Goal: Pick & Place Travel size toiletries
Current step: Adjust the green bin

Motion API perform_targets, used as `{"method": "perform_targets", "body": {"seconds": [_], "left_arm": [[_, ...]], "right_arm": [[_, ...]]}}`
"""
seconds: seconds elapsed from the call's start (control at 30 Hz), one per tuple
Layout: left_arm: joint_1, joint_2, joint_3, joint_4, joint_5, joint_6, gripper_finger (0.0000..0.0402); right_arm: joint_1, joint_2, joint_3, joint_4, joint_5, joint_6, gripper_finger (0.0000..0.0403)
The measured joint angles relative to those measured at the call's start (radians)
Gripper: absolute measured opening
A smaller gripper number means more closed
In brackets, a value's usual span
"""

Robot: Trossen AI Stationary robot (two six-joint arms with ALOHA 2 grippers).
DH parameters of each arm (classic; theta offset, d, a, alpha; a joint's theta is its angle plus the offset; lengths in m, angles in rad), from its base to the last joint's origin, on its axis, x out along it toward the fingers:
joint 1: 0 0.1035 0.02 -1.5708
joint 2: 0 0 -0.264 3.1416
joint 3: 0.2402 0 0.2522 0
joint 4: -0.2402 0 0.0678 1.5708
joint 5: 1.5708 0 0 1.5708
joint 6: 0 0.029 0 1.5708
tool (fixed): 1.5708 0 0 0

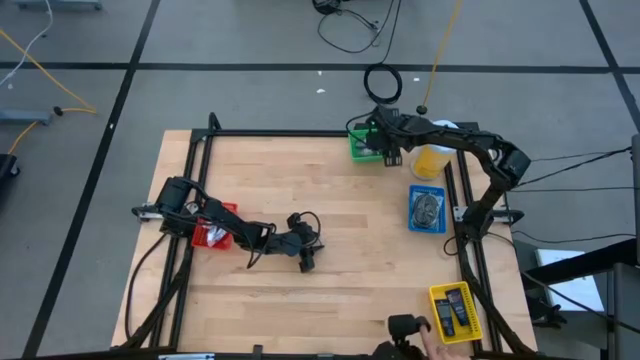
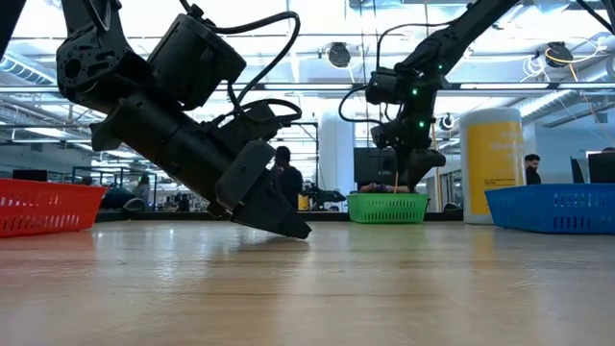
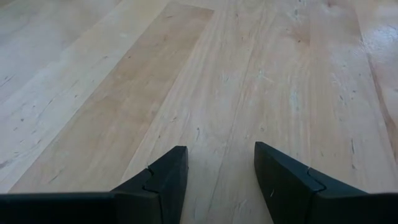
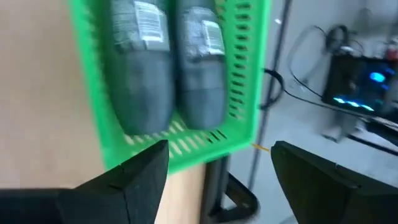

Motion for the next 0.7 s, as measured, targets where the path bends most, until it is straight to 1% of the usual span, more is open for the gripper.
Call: {"method": "perform_targets", "body": {"seconds": [0.13,0.2,0.33,0.4,0.43,0.53,0.57,0.6,0.7], "left_arm": [[0.0,0.0,0.0,0.0,0.0,0.0,0.0186],[0.0,0.0,0.0,0.0,0.0,0.0,0.0186],[0.0,0.0,0.0,0.0,0.0,0.002,0.0186],[0.0,0.0,0.0,0.0,0.001,0.002,0.0186],[0.0,0.0,0.0,0.0,0.001,0.002,0.0186],[0.0,0.0,0.0,0.0,0.001,0.004,0.0186],[0.0,0.0,0.0,0.0,0.001,0.004,0.0186],[0.0,0.0,0.0,0.0,0.001,0.004,0.0186],[0.0,0.0,0.0,-0.001,0.002,0.005,0.0186]], "right_arm": [[0.023,-0.001,0.0,0.025,0.092,0.021,0.0274],[0.046,-0.008,0.0,0.019,0.099,0.055,0.0268],[0.121,-0.035,-0.001,0.011,0.084,0.179,0.0255],[0.159,-0.047,-0.001,-0.014,0.033,0.249,0.0249],[0.175,-0.056,-0.001,-0.031,-0.023,0.278,0.0245],[0.202,-0.063,0.0,-0.1,-0.276,0.342,0.0229],[0.205,-0.062,-0.008,-0.112,-0.329,0.365,0.0221],[0.206,-0.06,-0.019,-0.111,-0.342,0.391,0.0212],[0.191,-0.043,-0.066,-0.027,-0.307,0.438,0.018]]}}
